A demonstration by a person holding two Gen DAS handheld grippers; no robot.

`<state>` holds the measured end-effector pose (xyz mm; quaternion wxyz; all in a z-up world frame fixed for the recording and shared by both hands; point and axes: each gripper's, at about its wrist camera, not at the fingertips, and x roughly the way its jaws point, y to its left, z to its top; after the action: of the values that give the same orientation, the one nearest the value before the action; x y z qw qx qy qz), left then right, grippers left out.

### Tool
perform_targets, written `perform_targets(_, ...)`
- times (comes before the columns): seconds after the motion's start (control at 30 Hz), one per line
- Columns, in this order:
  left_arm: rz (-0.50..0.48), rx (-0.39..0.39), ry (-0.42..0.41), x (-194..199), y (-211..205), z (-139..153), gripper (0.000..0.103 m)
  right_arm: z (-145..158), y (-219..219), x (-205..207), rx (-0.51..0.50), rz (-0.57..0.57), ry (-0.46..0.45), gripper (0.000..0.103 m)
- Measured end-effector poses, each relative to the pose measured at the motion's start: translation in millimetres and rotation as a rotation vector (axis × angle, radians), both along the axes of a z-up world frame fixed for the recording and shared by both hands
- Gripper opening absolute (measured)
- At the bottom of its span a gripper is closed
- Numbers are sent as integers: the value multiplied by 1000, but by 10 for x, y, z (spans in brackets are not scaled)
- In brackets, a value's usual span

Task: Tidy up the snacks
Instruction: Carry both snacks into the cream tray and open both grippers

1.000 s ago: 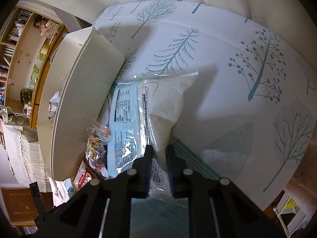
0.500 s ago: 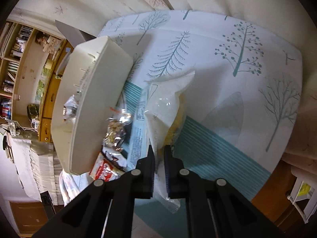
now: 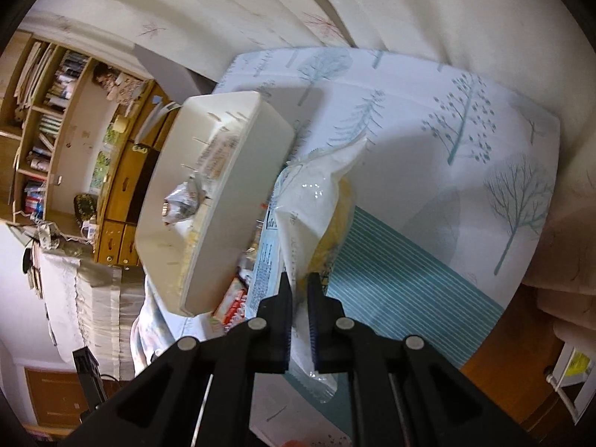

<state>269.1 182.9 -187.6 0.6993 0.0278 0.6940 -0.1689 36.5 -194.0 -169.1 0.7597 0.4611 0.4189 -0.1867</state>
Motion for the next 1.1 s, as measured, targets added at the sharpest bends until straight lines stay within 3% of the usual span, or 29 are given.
perform_targets(0.23, -17, -20, -50, 51, -218, 341, 25, 335, -64, 218, -26, 99, -55, 7)
perform_targets(0.5, 29, -37, -117, 126, -527, 641, 25, 580, -251, 663, -42, 254, -102, 7)
perform_targets(0.73, 68, -58, -175, 248, -920, 811, 25, 660, -399, 1115, -46, 418, -125, 7)
perform_targets(1.1, 152, -123, -233, 426, -1445, 778, 25, 575, -456, 1749, -65, 657, -156, 6)
